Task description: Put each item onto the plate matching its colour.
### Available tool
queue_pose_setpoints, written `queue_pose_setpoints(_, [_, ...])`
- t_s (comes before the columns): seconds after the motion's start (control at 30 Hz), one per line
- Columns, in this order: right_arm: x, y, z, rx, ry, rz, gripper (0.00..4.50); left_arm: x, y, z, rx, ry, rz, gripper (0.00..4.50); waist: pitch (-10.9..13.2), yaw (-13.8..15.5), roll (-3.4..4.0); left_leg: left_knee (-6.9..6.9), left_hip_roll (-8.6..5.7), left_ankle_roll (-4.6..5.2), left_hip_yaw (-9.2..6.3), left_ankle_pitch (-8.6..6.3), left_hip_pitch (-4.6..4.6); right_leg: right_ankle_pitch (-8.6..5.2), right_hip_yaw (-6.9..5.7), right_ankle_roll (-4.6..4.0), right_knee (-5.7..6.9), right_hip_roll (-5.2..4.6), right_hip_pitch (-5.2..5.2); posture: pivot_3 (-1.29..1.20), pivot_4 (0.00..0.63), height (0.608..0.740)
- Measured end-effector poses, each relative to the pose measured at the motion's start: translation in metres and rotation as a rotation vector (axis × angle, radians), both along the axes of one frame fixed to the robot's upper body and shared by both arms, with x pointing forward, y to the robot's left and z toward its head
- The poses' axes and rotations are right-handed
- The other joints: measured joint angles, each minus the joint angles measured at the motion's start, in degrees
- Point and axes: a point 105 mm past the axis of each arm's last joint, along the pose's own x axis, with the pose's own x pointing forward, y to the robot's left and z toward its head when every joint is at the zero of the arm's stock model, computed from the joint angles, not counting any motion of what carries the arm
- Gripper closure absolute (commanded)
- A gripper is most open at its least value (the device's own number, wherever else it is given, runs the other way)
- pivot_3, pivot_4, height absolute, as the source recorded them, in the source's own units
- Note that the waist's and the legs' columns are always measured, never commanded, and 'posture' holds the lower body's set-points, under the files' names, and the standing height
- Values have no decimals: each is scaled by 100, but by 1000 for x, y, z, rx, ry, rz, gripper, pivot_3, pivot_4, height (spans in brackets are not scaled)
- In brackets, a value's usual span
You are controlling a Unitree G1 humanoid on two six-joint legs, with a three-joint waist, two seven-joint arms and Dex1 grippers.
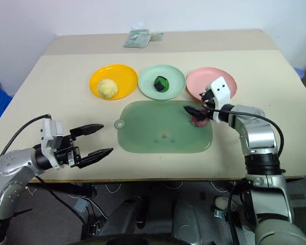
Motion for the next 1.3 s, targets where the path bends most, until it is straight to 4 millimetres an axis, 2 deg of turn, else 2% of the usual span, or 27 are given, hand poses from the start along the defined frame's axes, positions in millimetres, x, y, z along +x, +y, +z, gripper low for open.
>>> queue_pose_setpoints(0.2, [-7, 5, 3, 6, 15, 2, 34, 3, -2, 0, 0, 10, -9, 0, 0, -6, 0, -2, 1, 0, 0, 0, 0, 0, -1, 0, 0, 0, -2, 0, 150, 740])
queue_pose_setpoints(0.47, [-23, -12, -8, -36, 85, -28, 34, 3, -3, -1, 1, 15, -7, 0, -4, 9, -8, 2, 1, 2, -1, -1, -2, 0, -4, 0, -5, -2, 3, 0, 150, 740])
queue_pose_setpoints(0.83, [-27, -31, -15, -45, 111, -84, 34, -1, -5, -3, 4, 23, -7, 0, -11, 7, -19, 2, 1, 2, 0, -1, -1, 0, -5, 0, -8, -2, 7, 0, 150, 740])
queue_pose_setpoints(1.1, [-40, -53, -41, -62, 202, -155, 34, -1, -7, -1, 7, 23, 7, 0, -12, -6, -21, 1, 2, 3, 0, -1, -1, 0, -5, 0, -8, -2, 7, 0, 150, 740])
queue_pose_setpoints(1.2, [-41, -54, -43, -54, 205, -162, 863, -1, -8, 0, 7, 19, 8, 0, -12, -2, -19, 1, 2, 3, 0, -1, -1, 0, -5, 0, -9, -2, 6, 0, 150, 740])
queue_pose_setpoints(1.3, [-40, -55, -42, -55, 200, -171, 2048, -1, -8, 0, 8, 23, 8, 0, -12, 5, -20, 3, 2, 3, 0, -1, -1, 0, -5, 0, -9, -2, 8, 0, 150, 740])
